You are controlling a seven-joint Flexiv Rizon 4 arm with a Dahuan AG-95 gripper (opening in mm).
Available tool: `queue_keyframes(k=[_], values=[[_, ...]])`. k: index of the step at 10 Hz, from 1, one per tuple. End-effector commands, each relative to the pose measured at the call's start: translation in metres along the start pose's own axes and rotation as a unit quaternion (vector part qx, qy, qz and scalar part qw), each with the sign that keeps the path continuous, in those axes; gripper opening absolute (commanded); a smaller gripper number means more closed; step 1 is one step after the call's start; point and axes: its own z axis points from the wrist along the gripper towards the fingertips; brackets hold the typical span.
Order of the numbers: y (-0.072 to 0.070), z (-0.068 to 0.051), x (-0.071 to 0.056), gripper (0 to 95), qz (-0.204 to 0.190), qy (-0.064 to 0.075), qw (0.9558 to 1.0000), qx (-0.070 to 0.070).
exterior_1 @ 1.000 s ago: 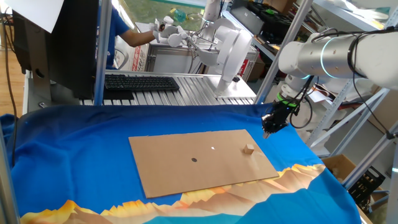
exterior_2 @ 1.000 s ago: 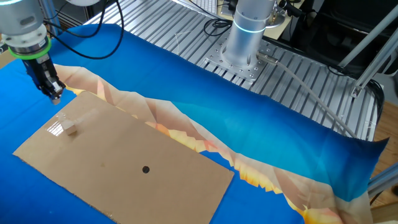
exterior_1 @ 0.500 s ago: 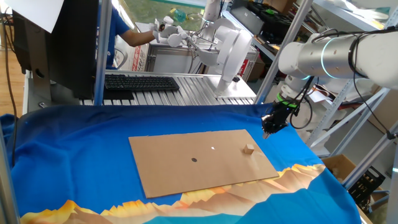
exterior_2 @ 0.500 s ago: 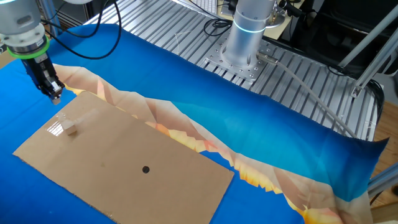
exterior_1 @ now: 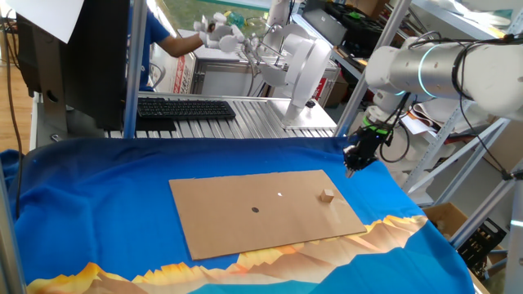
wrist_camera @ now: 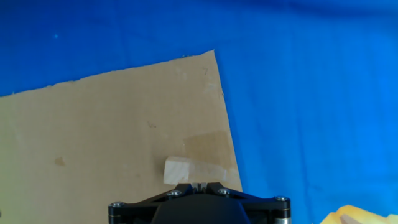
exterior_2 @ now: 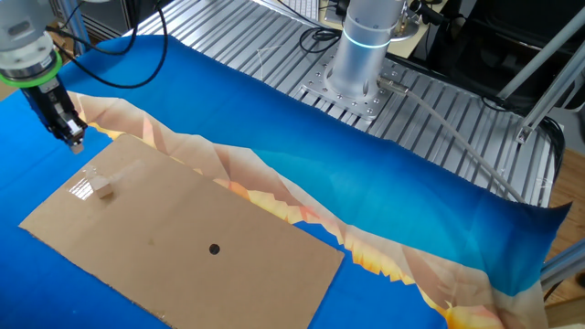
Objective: Use the gripper to push the small block from left to right
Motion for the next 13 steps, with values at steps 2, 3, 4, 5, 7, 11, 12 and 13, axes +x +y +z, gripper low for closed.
queue_keyframes(k=[2,3,4,5,7,11,12,13], values=[[0.001,0.0,0.005,0.0,0.013,0.006,0.9999,0.005],[0.001,0.0,0.005,0.0,0.024,0.016,0.9996,0.001],[0.001,0.0,0.005,0.0,0.039,0.031,0.9988,0.003],[0.001,0.0,0.005,0.0,0.05,0.032,0.9982,0.004],[0.0,0.0,0.005,0.0,0.028,0.017,0.9994,0.006],[-0.006,0.006,-0.004,0.0,0.017,0.007,0.9998,0.006],[-0.006,0.009,-0.007,0.0,0.01,-0.003,0.9999,0.003],[-0.003,0.012,-0.01,0.0,0.005,-0.007,1.0,0.004]])
